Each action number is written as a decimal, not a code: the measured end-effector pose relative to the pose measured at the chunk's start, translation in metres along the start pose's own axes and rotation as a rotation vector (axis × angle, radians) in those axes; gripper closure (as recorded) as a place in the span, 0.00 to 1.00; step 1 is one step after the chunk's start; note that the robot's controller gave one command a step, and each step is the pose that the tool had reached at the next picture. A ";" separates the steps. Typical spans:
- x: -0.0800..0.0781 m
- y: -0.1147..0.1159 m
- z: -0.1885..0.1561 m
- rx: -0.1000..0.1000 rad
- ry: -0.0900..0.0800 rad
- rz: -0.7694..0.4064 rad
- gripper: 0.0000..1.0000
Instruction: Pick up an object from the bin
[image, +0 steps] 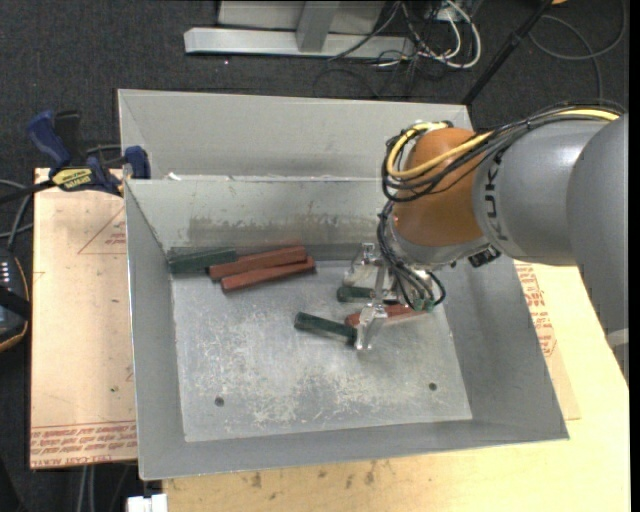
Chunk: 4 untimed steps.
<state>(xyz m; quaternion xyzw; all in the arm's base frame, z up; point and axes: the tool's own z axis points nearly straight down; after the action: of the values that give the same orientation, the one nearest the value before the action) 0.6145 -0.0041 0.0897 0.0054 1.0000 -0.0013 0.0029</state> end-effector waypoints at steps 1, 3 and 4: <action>0.016 0.015 -0.047 -0.005 0.011 -0.195 0.00; -0.008 0.019 0.008 -0.006 -0.030 -0.108 0.00; -0.007 0.019 0.008 -0.006 -0.026 -0.108 0.00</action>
Offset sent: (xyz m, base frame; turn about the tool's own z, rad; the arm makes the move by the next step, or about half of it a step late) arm -0.0025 0.0172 -0.0197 -0.1094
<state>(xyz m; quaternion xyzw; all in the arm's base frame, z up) 0.6218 0.0148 0.0817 -0.0484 0.9987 0.0013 0.0159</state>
